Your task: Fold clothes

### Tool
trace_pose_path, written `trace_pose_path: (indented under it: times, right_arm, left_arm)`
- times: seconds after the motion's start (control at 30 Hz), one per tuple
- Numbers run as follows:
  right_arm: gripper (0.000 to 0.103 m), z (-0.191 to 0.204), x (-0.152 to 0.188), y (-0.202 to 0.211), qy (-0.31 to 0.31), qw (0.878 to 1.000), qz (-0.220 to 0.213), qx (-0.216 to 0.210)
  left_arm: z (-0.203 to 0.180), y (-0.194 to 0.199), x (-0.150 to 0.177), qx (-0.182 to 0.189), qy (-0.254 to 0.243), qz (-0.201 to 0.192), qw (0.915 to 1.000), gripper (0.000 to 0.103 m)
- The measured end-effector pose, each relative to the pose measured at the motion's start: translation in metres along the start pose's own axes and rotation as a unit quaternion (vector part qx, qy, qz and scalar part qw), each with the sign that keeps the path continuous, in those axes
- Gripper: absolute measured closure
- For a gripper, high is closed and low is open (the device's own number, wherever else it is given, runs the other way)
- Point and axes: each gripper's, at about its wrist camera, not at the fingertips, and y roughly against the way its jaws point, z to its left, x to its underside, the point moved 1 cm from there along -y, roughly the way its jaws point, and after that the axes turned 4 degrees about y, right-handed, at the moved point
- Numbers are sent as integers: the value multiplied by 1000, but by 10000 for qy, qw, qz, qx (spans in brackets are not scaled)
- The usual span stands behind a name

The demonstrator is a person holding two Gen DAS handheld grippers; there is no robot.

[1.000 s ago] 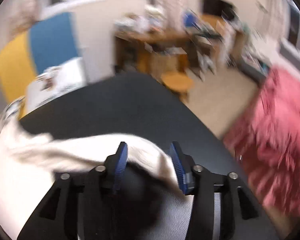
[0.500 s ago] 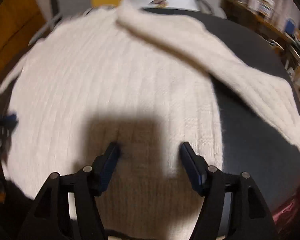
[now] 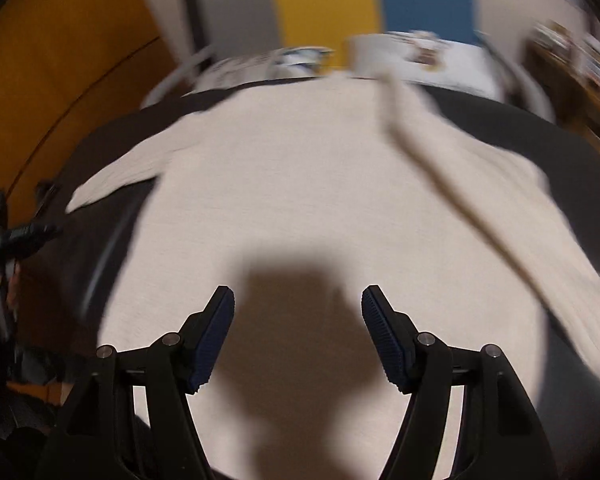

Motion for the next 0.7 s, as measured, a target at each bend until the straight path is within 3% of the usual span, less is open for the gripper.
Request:
trace_pose_path:
  times: [0.13,0.3,0.4,0.7]
  right_arm:
    - [33,67,-31,-48,357,9981,169,-482]
    - [33,109,-54,-78,418,9953,262,-839]
    - [33,112,-73,-95,388,9954,273,-836]
    - [33,102,-116,-121,335,9971,167,-670]
  left_arm:
    - [55,-6,-47,-58,805,-22,9967,84]
    - [86,-43,-73,468,1598,436,9851,83]
    - [95,-63,-80,796,1948,683,9752,82]
    - [89,-74,-86,1011,2253,573,9673,79]
